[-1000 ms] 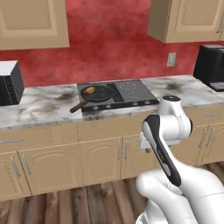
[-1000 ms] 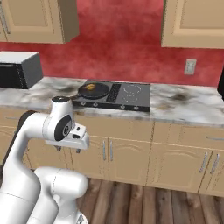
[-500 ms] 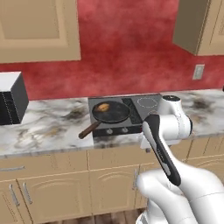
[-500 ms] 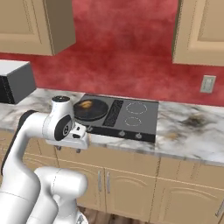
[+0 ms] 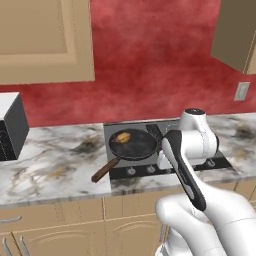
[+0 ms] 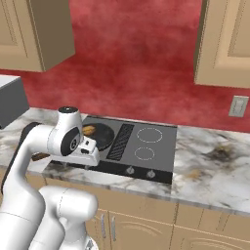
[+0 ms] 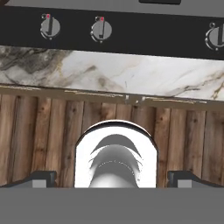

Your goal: Take the chicken drumsticks from the pan and place one on each plate on the dining counter.

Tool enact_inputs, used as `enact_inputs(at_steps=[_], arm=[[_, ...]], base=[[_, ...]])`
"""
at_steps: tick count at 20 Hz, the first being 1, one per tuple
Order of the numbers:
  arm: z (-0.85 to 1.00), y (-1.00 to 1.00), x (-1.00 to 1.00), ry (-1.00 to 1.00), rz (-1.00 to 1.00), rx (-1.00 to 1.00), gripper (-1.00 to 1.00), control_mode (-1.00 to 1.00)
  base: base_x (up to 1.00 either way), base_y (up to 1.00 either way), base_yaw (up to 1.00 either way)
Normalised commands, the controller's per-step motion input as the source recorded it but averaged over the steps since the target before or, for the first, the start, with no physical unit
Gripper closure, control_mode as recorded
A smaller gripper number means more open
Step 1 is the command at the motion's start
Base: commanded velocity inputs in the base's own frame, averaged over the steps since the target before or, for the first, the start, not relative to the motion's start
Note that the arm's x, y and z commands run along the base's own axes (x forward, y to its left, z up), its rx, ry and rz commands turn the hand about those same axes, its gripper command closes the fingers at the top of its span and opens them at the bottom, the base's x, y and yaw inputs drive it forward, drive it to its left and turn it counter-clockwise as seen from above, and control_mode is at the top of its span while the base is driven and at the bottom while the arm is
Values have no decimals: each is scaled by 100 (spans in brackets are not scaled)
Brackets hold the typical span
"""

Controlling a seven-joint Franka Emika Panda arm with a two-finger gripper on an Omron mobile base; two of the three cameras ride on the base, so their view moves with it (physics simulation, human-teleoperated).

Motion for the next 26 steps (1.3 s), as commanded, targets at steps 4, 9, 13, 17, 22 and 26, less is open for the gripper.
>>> enact_inputs(at_steps=[4,9,13,17,22,26], arm=[[0,0,0,0,0,0,-100,100],[0,0,0,0,0,0,-100,100],[0,0,0,0,0,0,-100,100],[0,0,0,0,0,0,-100,100],[0,0,0,0,0,0,-100,100],[0,0,0,0,0,0,-100,100]], base=[[25,0,0],[40,0,1],[32,0,0],[6,0,0],[0,0,0],[0,0,0]])
